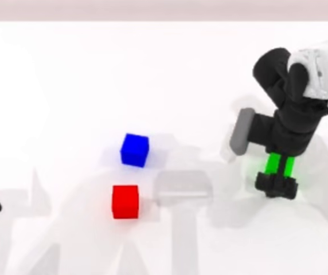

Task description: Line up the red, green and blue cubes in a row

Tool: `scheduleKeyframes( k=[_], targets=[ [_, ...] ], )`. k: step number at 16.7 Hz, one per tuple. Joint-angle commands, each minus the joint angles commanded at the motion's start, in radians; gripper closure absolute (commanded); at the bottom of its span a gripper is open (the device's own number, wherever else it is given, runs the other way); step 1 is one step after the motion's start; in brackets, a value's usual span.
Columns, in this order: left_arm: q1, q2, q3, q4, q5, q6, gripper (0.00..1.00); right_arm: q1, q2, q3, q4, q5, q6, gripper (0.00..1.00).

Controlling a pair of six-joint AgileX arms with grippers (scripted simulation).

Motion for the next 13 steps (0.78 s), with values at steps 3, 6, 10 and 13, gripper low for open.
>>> scheduleKeyframes(
  k=[3, 6, 10, 13],
  targets=[
    [0.000, 0.000, 0.000, 0.000, 0.000, 0.000, 0.00, 0.000, 0.002, -0.002, 0.003, 0.000, 0.000, 0.00],
    [0.000, 0.000, 0.000, 0.000, 0.000, 0.000, 0.00, 0.000, 0.002, -0.002, 0.003, 0.000, 0.000, 0.15],
    [0.000, 0.000, 0.000, 0.000, 0.000, 0.000, 0.00, 0.000, 0.002, -0.002, 0.003, 0.000, 0.000, 0.45],
    [0.000, 0.000, 0.000, 0.000, 0.000, 0.000, 0.00, 0.000, 0.002, -0.002, 0.003, 0.000, 0.000, 0.68]
  ],
)
